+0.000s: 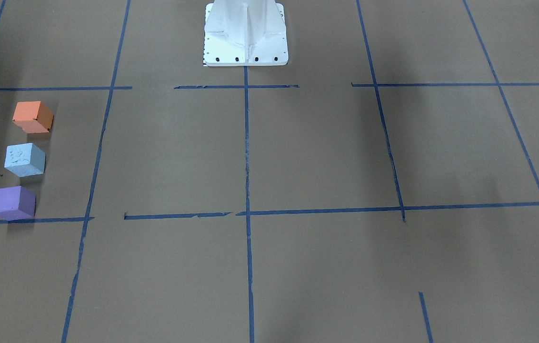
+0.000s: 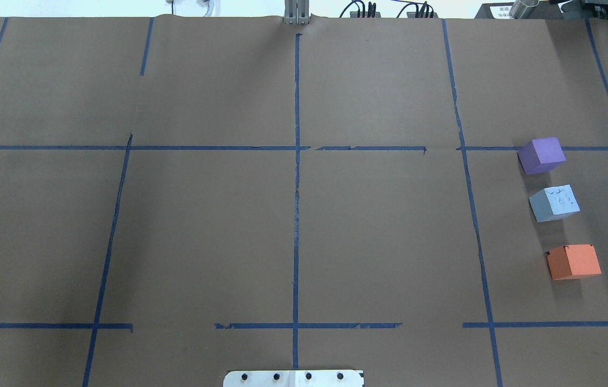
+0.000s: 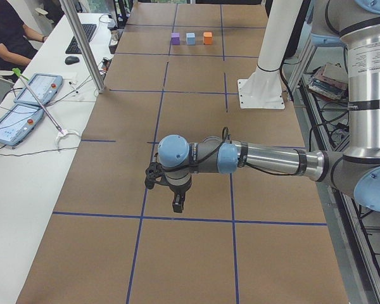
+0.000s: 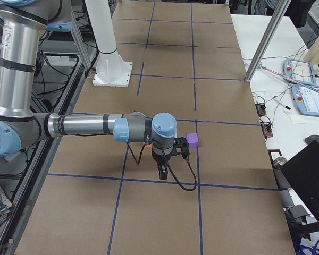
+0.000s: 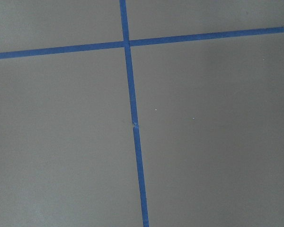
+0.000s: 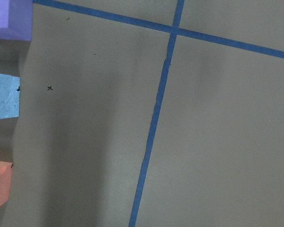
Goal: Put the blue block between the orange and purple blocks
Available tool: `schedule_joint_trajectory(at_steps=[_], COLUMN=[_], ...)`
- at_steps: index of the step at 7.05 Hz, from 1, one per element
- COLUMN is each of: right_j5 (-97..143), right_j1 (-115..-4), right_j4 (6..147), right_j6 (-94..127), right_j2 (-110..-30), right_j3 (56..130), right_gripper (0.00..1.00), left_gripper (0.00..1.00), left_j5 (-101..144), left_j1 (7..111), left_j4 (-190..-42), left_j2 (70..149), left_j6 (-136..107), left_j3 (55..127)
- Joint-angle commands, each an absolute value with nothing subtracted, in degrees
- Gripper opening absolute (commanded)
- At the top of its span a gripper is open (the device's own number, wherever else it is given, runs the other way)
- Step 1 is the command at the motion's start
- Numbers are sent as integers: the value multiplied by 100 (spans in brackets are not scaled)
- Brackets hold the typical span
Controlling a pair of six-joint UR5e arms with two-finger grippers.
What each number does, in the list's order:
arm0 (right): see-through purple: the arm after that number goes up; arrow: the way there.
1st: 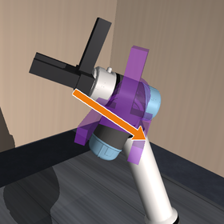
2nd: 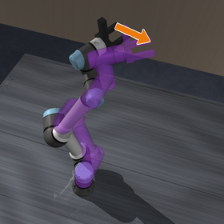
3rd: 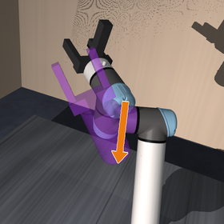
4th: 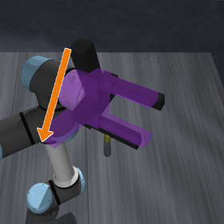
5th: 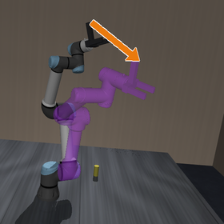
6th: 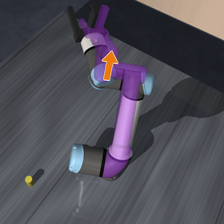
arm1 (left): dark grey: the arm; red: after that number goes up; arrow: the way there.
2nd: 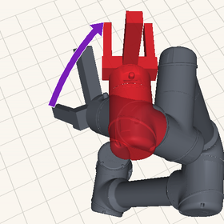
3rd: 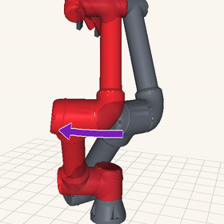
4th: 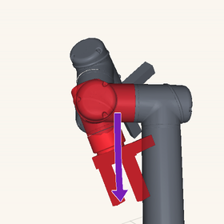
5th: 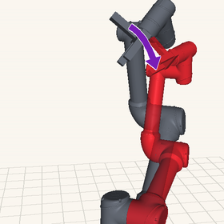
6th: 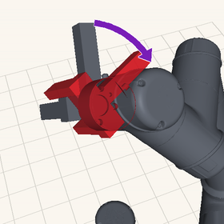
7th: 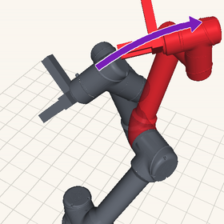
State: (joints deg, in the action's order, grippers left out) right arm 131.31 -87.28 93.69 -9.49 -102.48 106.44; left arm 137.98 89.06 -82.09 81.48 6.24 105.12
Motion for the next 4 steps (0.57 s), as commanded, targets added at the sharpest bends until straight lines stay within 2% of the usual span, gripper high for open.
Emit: schedule_joint_trajectory(at_steps=[1, 4], right_j5=[13131, 13236], right_j1=[-8728, -8728], right_j4=[9369, 9369], right_j6=[-949, -976], right_j2=[-10248, -10248], right_j3=[10644, 10644], right_gripper=[100, 100], left_gripper=[100, 100], left_j5=[13799, 13808], left_j1=[8903, 8912], left_j4=[-8209, -8209], left_j2=[8147, 8165], left_j6=[624, 624], left_j3=[10503, 10512])
